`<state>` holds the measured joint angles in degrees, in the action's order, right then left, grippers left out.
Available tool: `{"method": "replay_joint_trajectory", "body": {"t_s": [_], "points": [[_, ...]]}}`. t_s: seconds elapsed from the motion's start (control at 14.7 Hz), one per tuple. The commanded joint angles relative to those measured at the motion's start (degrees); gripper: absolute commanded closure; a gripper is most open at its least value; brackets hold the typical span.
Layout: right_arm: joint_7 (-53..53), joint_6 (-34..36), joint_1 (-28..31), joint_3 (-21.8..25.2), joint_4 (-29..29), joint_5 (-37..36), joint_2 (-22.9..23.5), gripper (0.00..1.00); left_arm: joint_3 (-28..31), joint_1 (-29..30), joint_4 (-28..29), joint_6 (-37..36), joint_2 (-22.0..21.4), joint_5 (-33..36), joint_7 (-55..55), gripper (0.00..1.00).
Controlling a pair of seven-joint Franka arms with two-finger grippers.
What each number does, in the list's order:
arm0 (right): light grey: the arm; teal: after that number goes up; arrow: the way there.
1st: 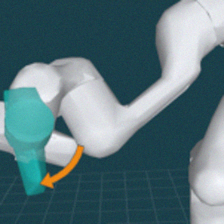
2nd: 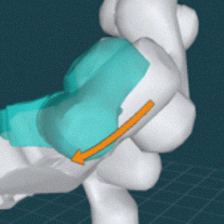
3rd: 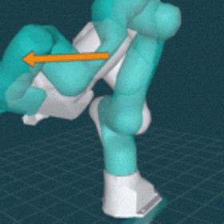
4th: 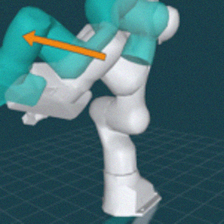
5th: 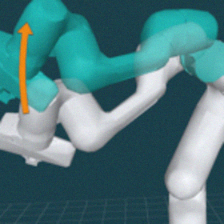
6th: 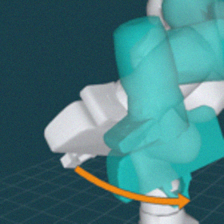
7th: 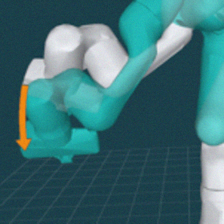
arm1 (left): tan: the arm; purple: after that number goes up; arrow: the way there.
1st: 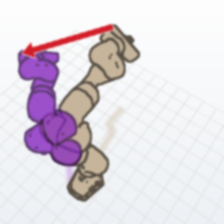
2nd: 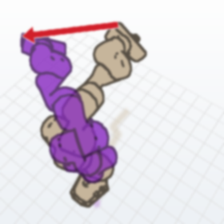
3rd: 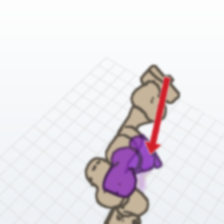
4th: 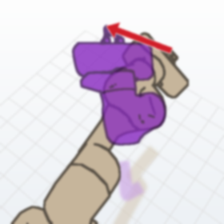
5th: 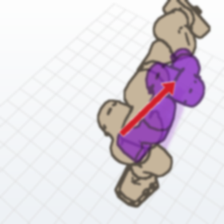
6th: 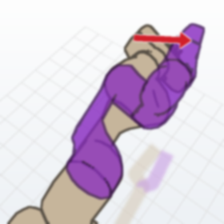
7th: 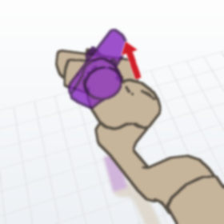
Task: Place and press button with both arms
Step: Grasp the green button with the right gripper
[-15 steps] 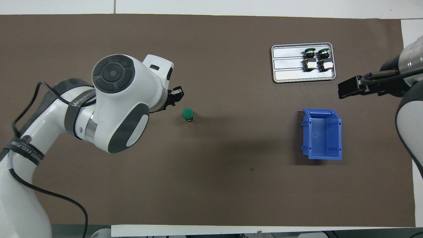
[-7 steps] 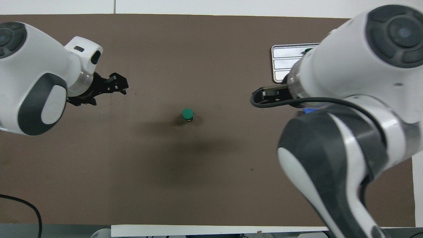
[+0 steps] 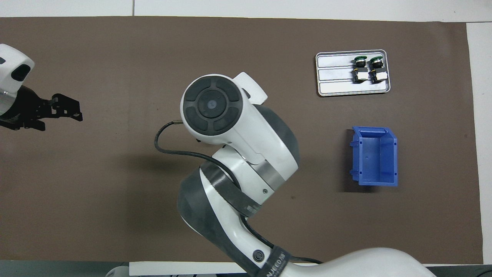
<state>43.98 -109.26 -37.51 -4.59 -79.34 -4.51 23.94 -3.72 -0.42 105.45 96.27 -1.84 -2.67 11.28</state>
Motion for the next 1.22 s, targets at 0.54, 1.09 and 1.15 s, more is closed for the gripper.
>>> {"method": "replay_joint_trajectory", "body": {"t_s": [0.54,1.09,1.15], "points": [[-1.79,-20.11,-0.72,0.20,-10.11,-3.57,8.06,0.02,0.82,1.83,-10.27,-14.18,-1.50,4.17,-6.70,0.00],[-2.23,-20.13,0.16,-0.50,-14.71,-0.69,6.03,0.68,1.88,1.74,-10.09,-13.57,-2.47,4.08,-7.42,0.00],[-2.23,-19.77,0.16,-0.50,-13.83,0.81,6.03,0.81,1.88,1.74,-10.09,-13.65,-2.47,4.08,-7.42,0.00]]}}
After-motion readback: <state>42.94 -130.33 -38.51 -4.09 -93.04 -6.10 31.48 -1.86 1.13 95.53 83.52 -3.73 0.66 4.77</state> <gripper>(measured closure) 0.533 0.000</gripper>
